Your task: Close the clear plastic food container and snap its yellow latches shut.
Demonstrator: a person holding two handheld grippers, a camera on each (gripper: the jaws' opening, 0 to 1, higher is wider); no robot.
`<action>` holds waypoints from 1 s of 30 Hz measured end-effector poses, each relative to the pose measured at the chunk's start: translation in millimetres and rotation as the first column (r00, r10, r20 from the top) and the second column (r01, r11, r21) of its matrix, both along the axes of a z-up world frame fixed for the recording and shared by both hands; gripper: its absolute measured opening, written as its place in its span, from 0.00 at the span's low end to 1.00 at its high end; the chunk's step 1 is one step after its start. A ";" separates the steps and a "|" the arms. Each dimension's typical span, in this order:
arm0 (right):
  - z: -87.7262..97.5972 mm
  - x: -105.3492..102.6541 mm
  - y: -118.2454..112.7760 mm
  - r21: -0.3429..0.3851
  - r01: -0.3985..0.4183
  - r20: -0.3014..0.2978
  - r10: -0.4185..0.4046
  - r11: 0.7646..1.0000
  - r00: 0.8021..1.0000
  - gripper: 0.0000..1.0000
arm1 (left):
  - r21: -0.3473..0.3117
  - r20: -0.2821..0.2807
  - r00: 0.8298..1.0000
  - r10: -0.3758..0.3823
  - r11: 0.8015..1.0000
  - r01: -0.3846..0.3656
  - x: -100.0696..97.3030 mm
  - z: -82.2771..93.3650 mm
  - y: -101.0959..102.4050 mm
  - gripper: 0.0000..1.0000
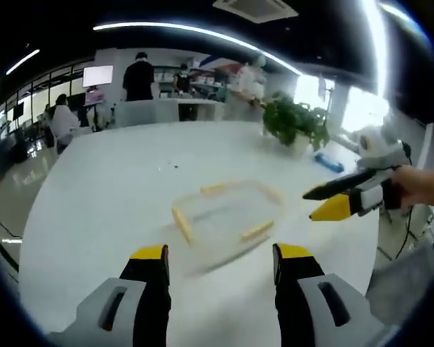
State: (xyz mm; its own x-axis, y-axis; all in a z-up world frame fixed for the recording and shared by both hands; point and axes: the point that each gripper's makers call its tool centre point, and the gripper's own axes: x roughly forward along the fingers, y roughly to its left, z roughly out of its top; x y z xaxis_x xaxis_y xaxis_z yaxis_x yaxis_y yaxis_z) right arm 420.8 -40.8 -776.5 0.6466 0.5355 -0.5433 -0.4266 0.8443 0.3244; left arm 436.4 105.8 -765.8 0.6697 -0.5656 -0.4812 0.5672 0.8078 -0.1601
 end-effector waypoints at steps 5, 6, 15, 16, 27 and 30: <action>2.4 -20.6 -6.2 -0.002 0.008 0.005 -0.008 1.000 1.000 0.63 | -0.006 0.005 1.000 0.008 1.000 -0.008 -17.5 3.6 7.4 0.56; 2.7 -23.9 -7.2 -0.008 0.009 0.005 -0.009 1.000 1.000 0.63 | -0.005 0.007 1.000 0.010 1.000 -0.010 -20.3 4.4 8.9 0.56; 17.0 -50.8 -14.9 -0.060 0.027 0.072 -0.023 0.998 0.997 0.64 | -0.012 0.028 0.999 0.045 0.999 -0.045 -53.3 7.9 24.0 0.55; 16.8 -53.8 -15.3 -0.052 0.032 0.069 -0.028 0.998 0.997 0.64 | -0.012 0.027 0.999 0.047 0.999 -0.047 -55.7 7.3 25.5 0.55; 4.2 -80.5 -20.6 -0.018 0.069 0.038 -0.068 0.997 0.997 0.64 | -0.016 0.031 0.997 0.067 0.998 -0.066 -77.8 9.4 44.0 0.56; -1.0 -85.2 -20.0 -0.016 0.073 0.028 -0.073 0.997 0.997 0.64 | -0.022 0.030 0.997 0.075 0.997 -0.074 -78.2 10.7 45.2 0.56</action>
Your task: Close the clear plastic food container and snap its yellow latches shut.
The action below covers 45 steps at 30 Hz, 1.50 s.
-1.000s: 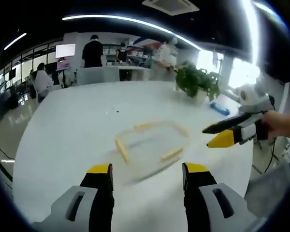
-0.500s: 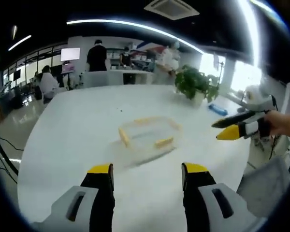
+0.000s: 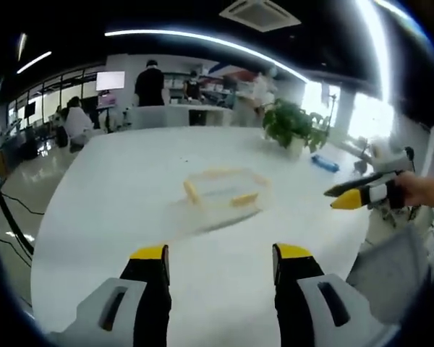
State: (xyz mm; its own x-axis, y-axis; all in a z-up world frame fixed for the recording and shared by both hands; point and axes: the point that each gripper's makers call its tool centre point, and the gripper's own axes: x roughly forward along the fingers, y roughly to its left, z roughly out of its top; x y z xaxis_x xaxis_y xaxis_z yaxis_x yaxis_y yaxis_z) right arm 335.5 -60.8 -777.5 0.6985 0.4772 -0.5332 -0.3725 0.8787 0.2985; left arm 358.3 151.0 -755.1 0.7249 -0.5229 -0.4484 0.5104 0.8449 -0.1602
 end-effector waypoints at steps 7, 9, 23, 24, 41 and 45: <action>-3.0 -7.7 2.0 0.000 -0.008 -0.007 0.008 1.000 1.000 0.64 | -0.006 -0.004 1.000 0.005 1.000 -0.005 -2.2 -2.0 -1.4 0.56; -2.4 -9.1 1.4 0.004 -0.006 -0.008 0.006 1.000 1.000 0.64 | -0.007 -0.007 1.000 0.003 1.000 -0.003 -3.6 -2.7 -2.7 0.56; -3.7 -16.4 2.4 0.031 0.001 -0.014 0.000 1.000 1.000 0.64 | -0.004 -0.013 1.000 0.008 1.000 -0.008 -9.6 -2.7 -1.1 0.56; -4.5 -16.9 2.3 0.031 0.000 -0.017 0.000 1.000 1.000 0.64 | -0.007 -0.013 1.000 0.013 1.000 -0.013 -9.7 -2.3 -0.1 0.56; -2.8 -18.5 4.1 0.046 0.004 -0.014 -0.003 0.999 1.000 0.64 | -0.016 -0.010 1.000 0.028 0.999 -0.028 -10.2 0.0 2.8 0.56; -4.1 -20.0 4.8 0.049 0.003 -0.019 -0.002 0.999 1.000 0.64 | -0.019 -0.014 0.999 0.030 0.999 -0.031 -10.6 -1.3 3.1 0.56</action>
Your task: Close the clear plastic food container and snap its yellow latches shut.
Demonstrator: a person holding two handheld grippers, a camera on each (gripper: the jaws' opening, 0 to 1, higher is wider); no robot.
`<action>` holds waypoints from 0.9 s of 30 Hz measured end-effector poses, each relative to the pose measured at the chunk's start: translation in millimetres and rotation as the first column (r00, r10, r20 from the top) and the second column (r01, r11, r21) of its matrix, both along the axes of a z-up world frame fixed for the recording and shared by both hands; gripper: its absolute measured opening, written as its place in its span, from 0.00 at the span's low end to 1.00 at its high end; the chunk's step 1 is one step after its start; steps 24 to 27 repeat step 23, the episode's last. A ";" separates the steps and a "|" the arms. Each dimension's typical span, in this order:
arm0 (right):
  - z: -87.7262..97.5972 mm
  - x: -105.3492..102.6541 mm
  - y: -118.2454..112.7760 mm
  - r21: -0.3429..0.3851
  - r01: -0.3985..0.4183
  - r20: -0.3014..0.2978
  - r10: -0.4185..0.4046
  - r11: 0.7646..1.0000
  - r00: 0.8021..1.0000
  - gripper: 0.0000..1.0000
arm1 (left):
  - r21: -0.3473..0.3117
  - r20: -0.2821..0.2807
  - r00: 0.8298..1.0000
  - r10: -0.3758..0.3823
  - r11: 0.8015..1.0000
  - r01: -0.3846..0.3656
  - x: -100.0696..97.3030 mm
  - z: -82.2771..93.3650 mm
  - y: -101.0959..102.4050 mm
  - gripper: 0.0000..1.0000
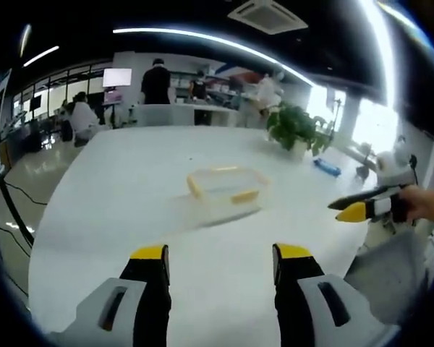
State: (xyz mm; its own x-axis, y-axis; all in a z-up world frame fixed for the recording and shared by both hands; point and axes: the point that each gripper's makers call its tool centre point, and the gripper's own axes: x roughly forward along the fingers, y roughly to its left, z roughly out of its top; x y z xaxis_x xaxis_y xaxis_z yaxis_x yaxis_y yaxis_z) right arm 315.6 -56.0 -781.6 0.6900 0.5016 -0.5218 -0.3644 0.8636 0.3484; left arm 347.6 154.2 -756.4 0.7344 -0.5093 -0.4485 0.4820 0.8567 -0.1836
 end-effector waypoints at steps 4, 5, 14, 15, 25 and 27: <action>-1.4 -1.5 -0.3 0.002 0.001 -0.006 -0.001 1.000 1.000 0.64 | -0.004 -0.004 1.000 0.003 1.000 -0.003 -0.5 -1.7 0.2 0.56; -1.8 -1.9 -0.4 0.005 0.002 -0.009 -0.002 1.000 1.000 0.64 | -0.005 -0.005 1.000 0.004 1.000 -0.004 -0.6 -1.9 0.2 0.56; -1.8 -3.0 -1.4 0.005 0.007 -0.017 -0.006 1.000 1.000 0.64 | -0.011 -0.006 1.000 0.008 1.000 -0.008 0.7 -1.4 1.0 0.55; -1.1 -2.7 -1.3 0.005 0.006 -0.016 -0.006 1.000 1.000 0.63 | -0.012 -0.006 1.000 0.009 1.000 -0.009 1.0 -1.3 1.2 0.55; 0.8 -0.7 0.8 0.004 0.004 -0.014 -0.004 1.000 1.000 0.63 | -0.017 -0.011 1.000 0.012 1.000 -0.012 0.7 -2.4 2.6 0.55; 0.8 -0.7 0.8 0.004 0.004 -0.014 -0.004 1.000 1.000 0.63 | -0.017 -0.011 1.000 0.012 1.000 -0.012 0.7 -2.4 2.6 0.55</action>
